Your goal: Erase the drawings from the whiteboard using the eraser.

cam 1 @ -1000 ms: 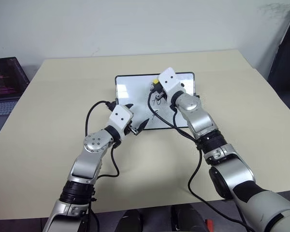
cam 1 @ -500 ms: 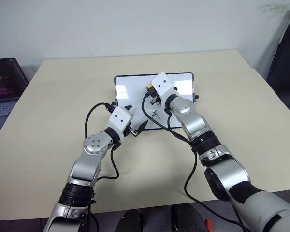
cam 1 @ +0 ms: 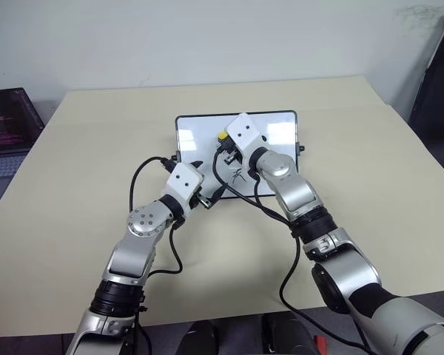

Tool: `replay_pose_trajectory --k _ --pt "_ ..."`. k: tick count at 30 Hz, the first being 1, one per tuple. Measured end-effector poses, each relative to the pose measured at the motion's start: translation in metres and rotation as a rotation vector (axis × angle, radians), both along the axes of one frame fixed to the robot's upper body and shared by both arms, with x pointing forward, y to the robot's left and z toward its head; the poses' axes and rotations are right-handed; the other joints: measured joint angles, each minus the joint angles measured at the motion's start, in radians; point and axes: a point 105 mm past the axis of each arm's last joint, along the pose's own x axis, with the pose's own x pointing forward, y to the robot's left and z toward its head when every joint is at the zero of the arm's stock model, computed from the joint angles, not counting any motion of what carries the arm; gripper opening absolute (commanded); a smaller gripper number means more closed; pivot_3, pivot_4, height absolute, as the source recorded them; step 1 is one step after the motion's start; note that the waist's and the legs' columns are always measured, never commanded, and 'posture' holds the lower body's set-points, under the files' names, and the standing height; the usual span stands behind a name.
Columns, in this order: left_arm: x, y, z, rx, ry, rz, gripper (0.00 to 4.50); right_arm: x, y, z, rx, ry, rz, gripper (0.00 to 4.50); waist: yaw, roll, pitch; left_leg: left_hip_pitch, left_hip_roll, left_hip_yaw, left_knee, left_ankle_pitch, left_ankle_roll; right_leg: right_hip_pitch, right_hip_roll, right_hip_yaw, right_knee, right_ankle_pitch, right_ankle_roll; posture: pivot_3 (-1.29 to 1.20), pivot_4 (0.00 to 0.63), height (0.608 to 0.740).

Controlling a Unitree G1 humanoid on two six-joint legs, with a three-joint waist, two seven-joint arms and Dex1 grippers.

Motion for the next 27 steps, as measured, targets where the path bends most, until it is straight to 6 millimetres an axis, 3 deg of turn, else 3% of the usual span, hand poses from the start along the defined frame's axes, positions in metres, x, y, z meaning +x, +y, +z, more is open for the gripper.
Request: replay_pose_trajectory --k 4,13,21,27 --pt "0.000 -0.001 0.000 -0.001 0.000 -0.002 4.50 0.002 -0.013 0.008 0.010 -0.020 -0.036 1.07 0.002 0.000 0.000 0.000 0.000 0.000 0.000 0.000 0.000 0.000 0.000 0.000 0.000 0.000 0.000 0.00 0.150 0.740" --pt "0.001 -0.008 0.004 0.001 -0.010 -0.029 4.50 0.015 -0.045 -0.003 -0.003 -0.004 -0.146 1.07 0.001 0.000 0.000 0.000 0.000 0.001 0.000 0.000 0.000 0.000 0.000 0.000 0.000 0.000 0.000 0.00 0.150 0.740" --pt "0.000 -0.010 0.004 0.005 -0.010 -0.045 4.50 0.017 -0.042 -0.008 0.000 -0.016 -0.146 1.07 0.000 0.000 0.000 0.001 0.000 0.002 0.000 0.000 0.000 0.000 0.000 0.001 0.001 0.000 0.000 0.00 0.150 0.740" --pt "0.000 -0.010 0.003 0.005 -0.006 -0.042 4.50 0.013 -0.028 -0.012 0.005 0.000 -0.114 1.07 -0.003 0.000 0.000 0.001 0.001 0.002 0.000 0.000 0.000 0.000 0.001 0.001 0.001 0.001 0.000 0.00 0.150 0.740"
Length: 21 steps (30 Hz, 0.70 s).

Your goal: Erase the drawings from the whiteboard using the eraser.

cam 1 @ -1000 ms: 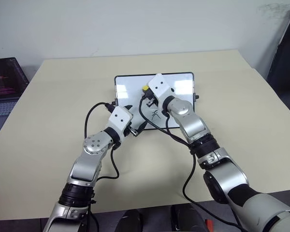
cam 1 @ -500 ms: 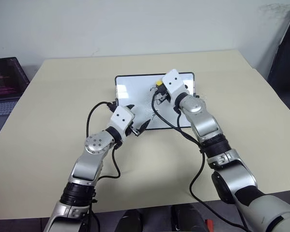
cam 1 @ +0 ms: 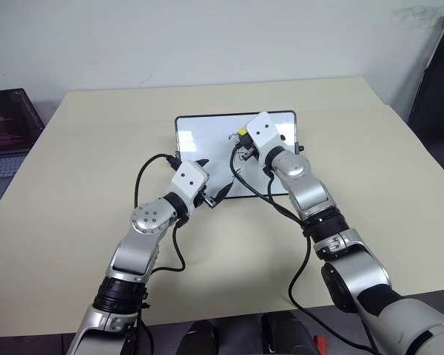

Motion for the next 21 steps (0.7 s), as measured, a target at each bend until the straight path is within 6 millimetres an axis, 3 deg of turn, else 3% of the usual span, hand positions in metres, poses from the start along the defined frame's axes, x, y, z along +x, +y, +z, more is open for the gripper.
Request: replay_pose_trajectory --k 21 --pt "-0.002 0.005 -0.008 -0.003 0.029 0.034 4.50 -0.004 0.033 -0.004 0.008 0.025 0.084 1.07 -0.002 0.000 0.000 0.000 0.000 0.000 0.000 0.000 0.000 0.000 0.000 0.000 0.000 0.000 0.000 0.00 0.150 0.740"
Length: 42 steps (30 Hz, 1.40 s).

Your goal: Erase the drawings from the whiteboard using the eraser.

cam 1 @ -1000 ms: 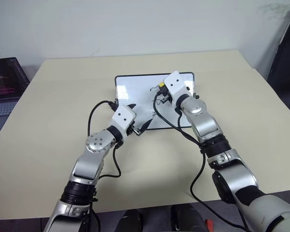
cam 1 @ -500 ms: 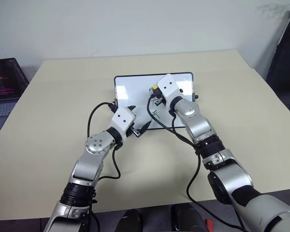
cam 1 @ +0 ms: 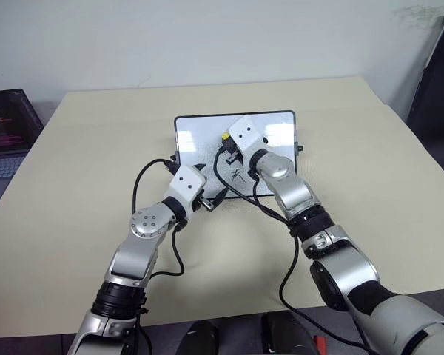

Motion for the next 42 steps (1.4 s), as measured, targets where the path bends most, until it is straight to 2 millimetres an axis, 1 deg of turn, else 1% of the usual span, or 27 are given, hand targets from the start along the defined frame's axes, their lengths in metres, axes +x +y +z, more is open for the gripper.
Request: replay_pose_trajectory --k 7,9,12,14,17,20,23,30,34,36,42 --pt "0.000 0.001 0.000 -0.001 0.000 0.007 4.50 -0.004 0.007 -0.002 -0.009 0.011 0.029 1.07 0.000 0.000 0.000 0.000 0.000 0.000 0.000 0.000 0.000 0.000 0.000 0.000 0.000 0.000 0.000 0.00 0.150 0.740" --pt "0.000 0.001 0.000 -0.001 0.000 0.007 4.50 -0.005 0.006 0.001 -0.007 0.008 0.027 1.07 0.001 0.000 0.000 -0.001 0.000 0.000 0.000 0.000 0.000 0.000 0.000 0.000 -0.001 0.000 0.000 0.00 0.150 0.740" --pt "0.000 0.000 0.000 -0.003 0.000 0.006 4.50 -0.006 0.003 0.010 0.001 -0.009 0.023 1.07 0.002 0.000 0.000 -0.001 0.000 -0.001 0.000 0.000 0.000 0.000 0.000 0.000 -0.001 0.000 0.000 0.00 0.150 0.740" --pt "0.000 0.000 0.000 -0.003 0.000 0.005 4.50 -0.008 -0.003 0.017 0.007 -0.016 0.017 1.07 0.004 0.000 0.000 -0.001 0.000 -0.001 0.000 0.000 0.000 0.000 0.000 0.000 -0.001 0.000 0.000 0.00 0.150 0.740" --pt "0.000 -0.001 0.000 -0.003 0.000 0.004 4.50 -0.012 -0.016 0.032 0.031 -0.029 0.008 1.07 0.009 0.000 0.000 -0.001 0.000 -0.001 0.000 0.000 0.000 0.000 0.000 -0.001 -0.001 0.000 0.000 0.00 0.150 0.740" --pt "0.000 -0.001 0.000 -0.001 0.002 -0.004 4.50 -0.020 -0.031 0.035 0.020 -0.008 0.006 1.07 0.009 0.000 0.000 -0.001 0.000 -0.001 0.000 0.000 0.000 0.000 0.000 -0.001 -0.001 0.000 0.000 0.00 0.150 0.740" --pt "-0.001 -0.002 0.000 0.000 0.003 -0.008 4.50 -0.027 -0.044 0.029 0.010 0.040 -0.002 1.07 0.009 0.000 0.000 -0.001 0.000 -0.001 0.000 -0.001 0.002 0.000 0.000 -0.001 -0.001 0.000 0.000 0.00 0.150 0.740" --pt "-0.003 -0.003 -0.001 0.002 0.013 -0.034 4.50 -0.041 -0.071 0.005 -0.032 0.141 -0.042 1.07 0.010 0.000 0.000 -0.001 0.000 -0.001 0.000 -0.001 0.002 0.000 0.000 -0.001 -0.002 0.000 0.000 0.00 0.150 0.740" --pt "-0.009 -0.005 -0.002 0.004 0.019 -0.064 4.50 -0.056 -0.081 -0.016 -0.084 0.230 -0.011 1.07 0.010 0.000 0.000 -0.001 0.000 -0.001 0.000 -0.001 0.002 0.000 0.000 -0.001 -0.002 0.000 0.000 0.00 0.150 0.740" --pt "-0.009 -0.006 -0.003 0.007 0.022 -0.072 4.50 -0.060 -0.084 -0.024 -0.100 0.260 -0.011 1.07 0.009 0.000 0.000 -0.001 0.000 -0.001 0.000 -0.002 0.003 0.000 0.000 -0.001 -0.001 0.000 0.000 0.00 0.150 0.740" --pt "-0.010 -0.005 -0.003 0.013 0.025 -0.075 4.50 -0.064 -0.085 -0.022 -0.102 0.258 -0.008 1.07 0.010 0.000 0.000 -0.001 0.000 -0.001 0.000 -0.001 0.002 0.000 0.000 -0.001 -0.002 0.000 0.000 0.00 0.150 0.740"
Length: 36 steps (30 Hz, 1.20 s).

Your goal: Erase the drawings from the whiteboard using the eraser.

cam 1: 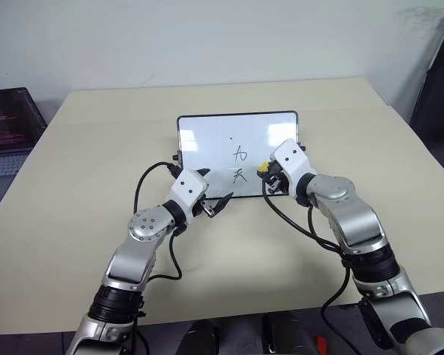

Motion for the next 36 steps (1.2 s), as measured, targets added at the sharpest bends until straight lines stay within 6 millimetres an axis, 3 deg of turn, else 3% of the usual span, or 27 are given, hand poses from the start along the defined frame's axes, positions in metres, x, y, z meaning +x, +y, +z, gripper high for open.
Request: replay_pose_trajectory --k 14,22,30,36 --pt "0.000 0.000 0.000 0.009 -0.002 -0.007 4.50 0.001 0.006 0.001 0.016 -0.017 0.000 1.07 0.001 0.000 0.000 0.000 0.000 0.000 0.000 0.000 0.000 0.000 0.000 0.000 0.000 0.000 0.000 0.00 0.150 0.740" --pt "0.000 -0.002 0.003 0.020 -0.019 -0.022 4.50 0.030 0.025 0.032 0.072 -0.171 -0.014 1.07 0.000 0.000 0.000 0.000 0.000 0.000 0.000 0.001 -0.002 0.000 0.000 0.000 0.000 0.000 0.000 0.00 0.150 0.740" --pt "0.001 -0.002 0.004 0.023 -0.025 -0.023 4.50 0.060 0.025 0.030 0.061 -0.226 -0.053 1.07 -0.003 0.000 0.000 0.000 0.000 0.002 0.000 0.001 -0.002 0.000 0.000 0.001 0.000 0.000 0.000 0.00 0.150 0.740" --pt "0.001 -0.001 0.004 0.023 -0.023 -0.015 4.50 0.068 0.032 0.028 0.063 -0.253 -0.051 1.07 -0.004 0.000 0.000 0.000 0.000 0.002 0.000 0.001 -0.002 0.000 0.000 0.001 0.000 0.000 0.000 0.00 0.150 0.740"
